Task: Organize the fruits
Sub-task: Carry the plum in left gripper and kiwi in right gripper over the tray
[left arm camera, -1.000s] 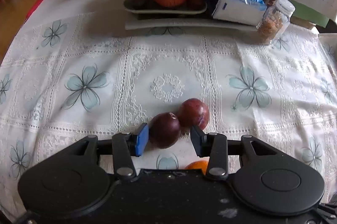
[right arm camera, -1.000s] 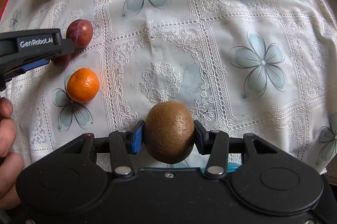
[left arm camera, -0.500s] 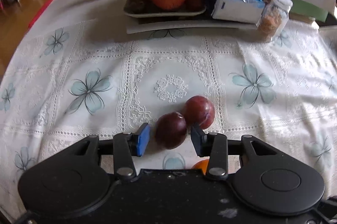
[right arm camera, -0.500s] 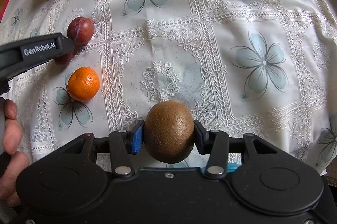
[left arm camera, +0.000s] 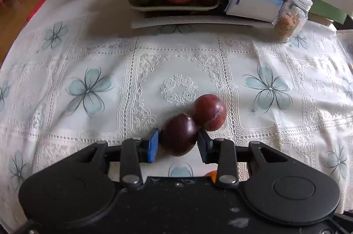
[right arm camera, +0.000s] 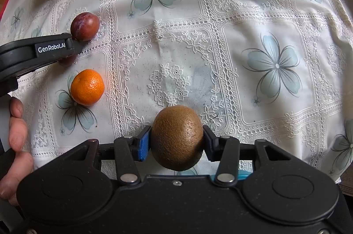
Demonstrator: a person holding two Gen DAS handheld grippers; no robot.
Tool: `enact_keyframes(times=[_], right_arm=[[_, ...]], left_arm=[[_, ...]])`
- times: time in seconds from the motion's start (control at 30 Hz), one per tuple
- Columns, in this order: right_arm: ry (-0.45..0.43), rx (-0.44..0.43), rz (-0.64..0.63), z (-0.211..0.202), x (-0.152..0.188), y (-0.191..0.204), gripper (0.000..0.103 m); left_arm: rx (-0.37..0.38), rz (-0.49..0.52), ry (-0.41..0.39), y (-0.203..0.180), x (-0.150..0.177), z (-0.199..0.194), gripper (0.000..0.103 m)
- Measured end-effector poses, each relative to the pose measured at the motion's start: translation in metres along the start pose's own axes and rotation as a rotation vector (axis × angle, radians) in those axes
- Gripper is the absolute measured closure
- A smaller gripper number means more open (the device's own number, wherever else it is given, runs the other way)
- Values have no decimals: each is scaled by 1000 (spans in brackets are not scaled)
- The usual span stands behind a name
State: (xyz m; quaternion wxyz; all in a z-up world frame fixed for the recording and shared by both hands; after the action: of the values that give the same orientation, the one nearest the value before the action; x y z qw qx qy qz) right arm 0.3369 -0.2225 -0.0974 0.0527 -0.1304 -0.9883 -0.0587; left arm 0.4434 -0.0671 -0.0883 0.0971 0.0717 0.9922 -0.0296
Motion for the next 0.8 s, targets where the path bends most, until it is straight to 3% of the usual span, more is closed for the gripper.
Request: enact_keyframes(times=[0.2,0.4,0.6,0.8], right_arm=[[-17,34,2,-3,1,-1,49],[-104,80,9,-19,4,-6,49],[-131,7,9,-35,5,-16,49],[-220,19,-11,-48,16,-20,49]], left_arm=[[46,-57,36,6,4,-11,66],[50,-63,49,7,23,-35,66],[69,-72,70,6,63,-60,66],[70,-71,75,5,114,-84,66]])
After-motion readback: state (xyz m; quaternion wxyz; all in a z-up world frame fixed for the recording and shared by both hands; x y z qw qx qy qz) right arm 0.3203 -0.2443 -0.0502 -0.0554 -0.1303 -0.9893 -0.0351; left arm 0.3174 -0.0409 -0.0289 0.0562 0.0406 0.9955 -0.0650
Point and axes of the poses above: each gripper's, at about its wrist camera, not at the fingertips, and z roughly the way its jaws point, y to its left, x to its underside, the point moved 4 cm from there along z, roughly the way its jaws point, and after that the axes turned 15 degrees about y, right-handed, at the moved point
